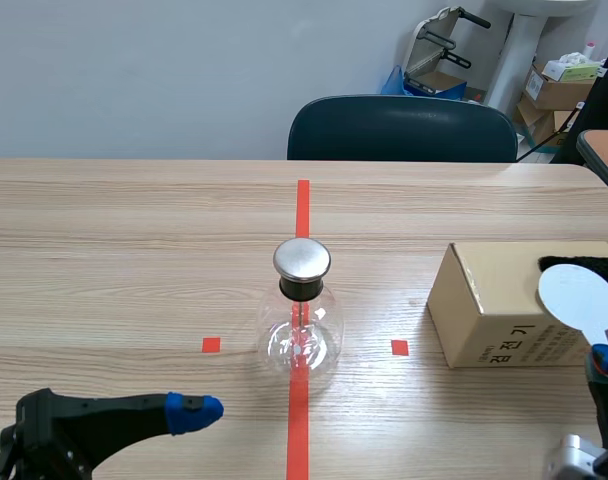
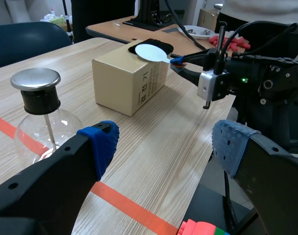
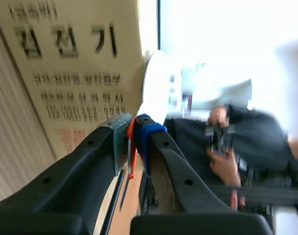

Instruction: Do the electroscope experiment

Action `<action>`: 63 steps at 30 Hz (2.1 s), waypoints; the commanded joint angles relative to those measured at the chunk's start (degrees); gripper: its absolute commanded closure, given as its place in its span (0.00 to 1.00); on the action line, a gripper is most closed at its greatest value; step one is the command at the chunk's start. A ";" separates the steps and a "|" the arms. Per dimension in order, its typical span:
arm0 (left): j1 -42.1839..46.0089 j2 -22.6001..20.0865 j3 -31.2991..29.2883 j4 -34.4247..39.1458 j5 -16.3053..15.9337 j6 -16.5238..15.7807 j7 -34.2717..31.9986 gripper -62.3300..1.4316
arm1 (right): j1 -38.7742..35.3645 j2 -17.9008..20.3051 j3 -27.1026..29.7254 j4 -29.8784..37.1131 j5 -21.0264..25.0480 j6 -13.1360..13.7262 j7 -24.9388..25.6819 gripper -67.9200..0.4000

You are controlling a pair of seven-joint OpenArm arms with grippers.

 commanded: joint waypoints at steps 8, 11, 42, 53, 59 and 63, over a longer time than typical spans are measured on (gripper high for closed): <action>0.15 0.28 0.15 1.40 0.04 -0.50 -0.79 0.31 | 0.04 1.31 0.15 0.70 0.83 -3.10 2.05 0.98; 0.17 0.28 0.15 1.36 0.04 -0.48 -0.09 0.31 | -0.07 1.29 -0.33 0.70 1.44 -3.10 -0.98 0.98; -3.06 -0.04 0.07 1.25 0.02 2.80 2.64 0.31 | 0.04 1.46 -0.55 0.70 0.98 -3.10 -4.66 0.98; -5.53 -0.09 0.09 0.68 0.02 3.82 3.52 0.31 | -0.04 1.16 -0.55 0.70 0.81 -3.10 -5.79 0.98; -6.82 -0.63 0.15 0.37 -0.26 3.85 3.50 0.31 | 0.02 0.98 -0.52 0.70 1.42 -3.10 -1.46 0.98; -7.69 -1.14 0.17 0.33 -0.48 3.80 3.56 0.31 | 0.02 1.03 -0.48 0.70 0.59 -3.10 -10.36 0.98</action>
